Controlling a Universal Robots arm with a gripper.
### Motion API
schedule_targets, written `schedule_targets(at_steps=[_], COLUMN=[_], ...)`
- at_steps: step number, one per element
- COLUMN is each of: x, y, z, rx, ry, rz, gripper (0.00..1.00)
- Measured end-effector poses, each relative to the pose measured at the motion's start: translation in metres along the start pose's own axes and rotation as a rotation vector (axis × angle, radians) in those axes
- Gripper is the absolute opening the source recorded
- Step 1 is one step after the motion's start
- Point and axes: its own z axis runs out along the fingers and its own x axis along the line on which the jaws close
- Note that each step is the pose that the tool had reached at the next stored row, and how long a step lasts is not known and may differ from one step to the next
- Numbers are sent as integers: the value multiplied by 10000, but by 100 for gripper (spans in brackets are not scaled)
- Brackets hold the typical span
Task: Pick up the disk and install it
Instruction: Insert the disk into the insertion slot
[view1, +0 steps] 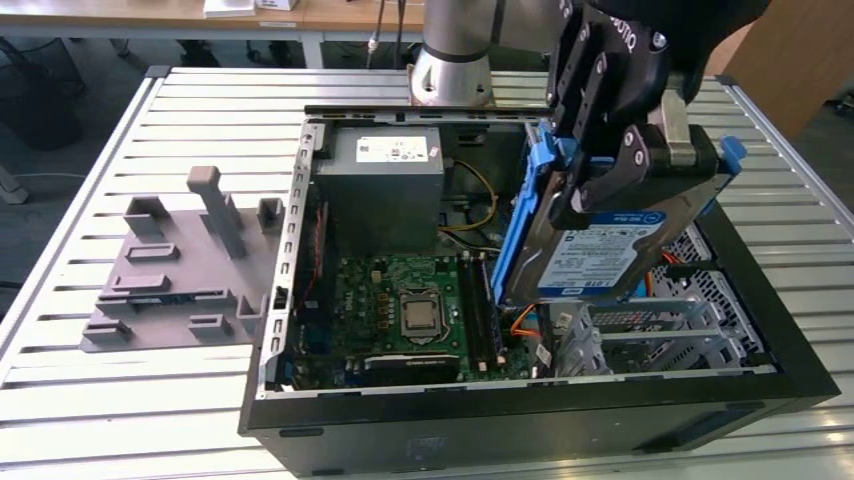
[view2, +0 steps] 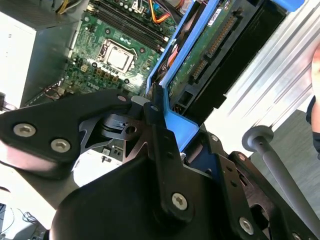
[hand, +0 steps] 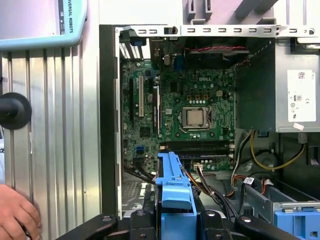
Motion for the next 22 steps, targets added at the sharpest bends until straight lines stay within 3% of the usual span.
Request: schedule_targets(at_steps=[6,22], x=[9,0], y=[-59,-413], z=[30,114], rx=[6,7], ry=[194,196], rz=[1,1], gripper=[36,36])
